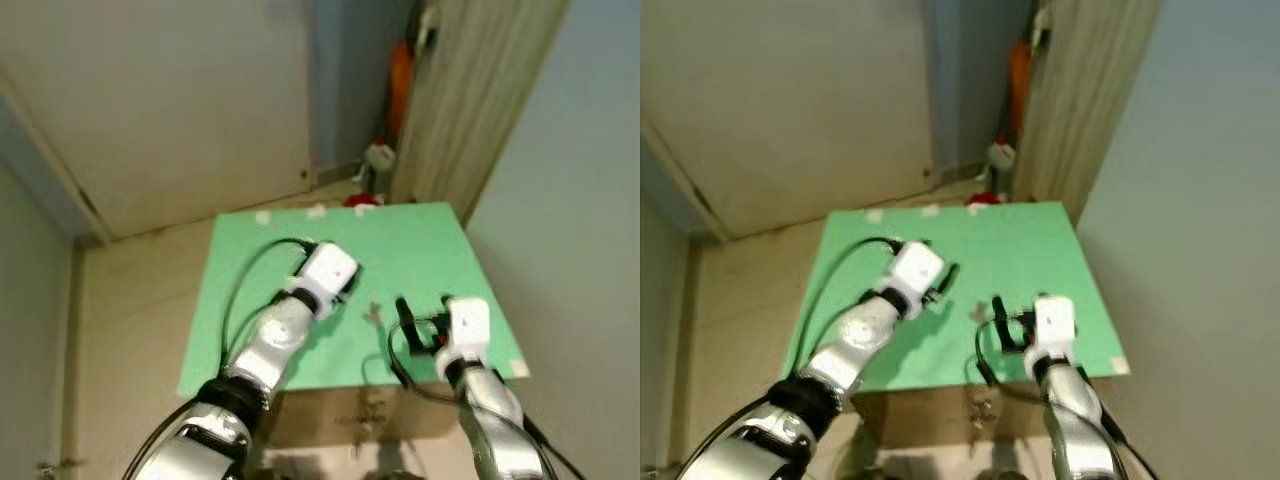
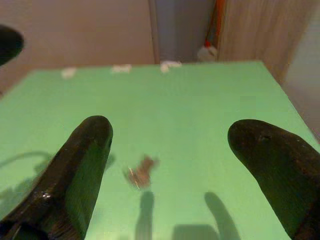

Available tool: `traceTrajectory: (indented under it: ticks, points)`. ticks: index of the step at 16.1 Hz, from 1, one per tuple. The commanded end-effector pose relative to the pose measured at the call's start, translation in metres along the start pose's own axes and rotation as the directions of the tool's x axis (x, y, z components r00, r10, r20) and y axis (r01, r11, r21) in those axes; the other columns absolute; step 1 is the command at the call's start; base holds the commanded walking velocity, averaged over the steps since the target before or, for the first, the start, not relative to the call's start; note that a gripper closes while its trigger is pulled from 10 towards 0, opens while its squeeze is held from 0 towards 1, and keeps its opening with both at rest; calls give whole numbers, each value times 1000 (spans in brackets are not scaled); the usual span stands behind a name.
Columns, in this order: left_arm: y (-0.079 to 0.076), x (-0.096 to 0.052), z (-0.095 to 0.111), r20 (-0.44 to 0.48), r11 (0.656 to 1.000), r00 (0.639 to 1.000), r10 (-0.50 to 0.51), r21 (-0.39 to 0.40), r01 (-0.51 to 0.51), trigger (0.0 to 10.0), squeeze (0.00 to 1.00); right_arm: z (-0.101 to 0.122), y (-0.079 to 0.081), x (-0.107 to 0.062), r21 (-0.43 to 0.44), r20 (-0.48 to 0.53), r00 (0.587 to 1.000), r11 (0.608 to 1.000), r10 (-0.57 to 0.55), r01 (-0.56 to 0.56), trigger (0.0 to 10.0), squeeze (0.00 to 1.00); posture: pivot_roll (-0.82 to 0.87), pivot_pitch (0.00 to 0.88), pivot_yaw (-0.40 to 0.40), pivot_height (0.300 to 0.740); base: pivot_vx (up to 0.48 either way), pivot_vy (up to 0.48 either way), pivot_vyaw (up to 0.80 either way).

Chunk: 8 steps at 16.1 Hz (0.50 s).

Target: Hang keys on a hook

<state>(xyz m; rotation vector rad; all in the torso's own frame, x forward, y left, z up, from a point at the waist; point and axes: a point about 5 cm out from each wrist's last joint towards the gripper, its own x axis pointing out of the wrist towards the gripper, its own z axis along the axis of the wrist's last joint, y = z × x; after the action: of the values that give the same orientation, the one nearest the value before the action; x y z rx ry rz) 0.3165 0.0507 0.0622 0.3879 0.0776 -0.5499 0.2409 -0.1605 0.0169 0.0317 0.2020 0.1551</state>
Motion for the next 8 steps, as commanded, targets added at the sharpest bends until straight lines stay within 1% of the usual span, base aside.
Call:
traceTrajectory:
  ticks: [1,3,5,6,7,8]
  points:
    - [2,-3,-11,-50,1000,999,-2,17,3,10000,0,4,-7,-10,-17,6,1000,1000,2,-2,10000,0,-155,154,-38,740,0,0,0]
    - [-3,-2,-17,-82,1000,997,5,-20,-7,10000,0,0,-26,-37,-43,-32,999,999,-30,29,10000,0,-222,194,-71,740,0,0,0]
    - [-8,-2,-22,-102,999,995,14,-30,-17,10000,0,4,-38,-60,-40,-51,998,998,-43,41,10000,0,-279,229,-107,740,0,0,0]
    - [-10,-2,-23,-110,1000,994,14,-25,-16,10000,0,7,-42,-70,-43,-64,997,998,-37,34,10000,0,-302,243,-120,740,0,0,0]
    - [-9,-2,-24,-114,1000,993,15,-1,-15,10000,0,10,-43,-78,-48,-78,997,999,-28,24,10000,0,-319,254,-129,740,0,0,0]
    - [-8,-2,-26,-121,1000,993,14,6,-13,10000,0,10,-44,-81,-52,-85,996,998,-23,18,10000,0,-330,255,-133,740,0,0,0]
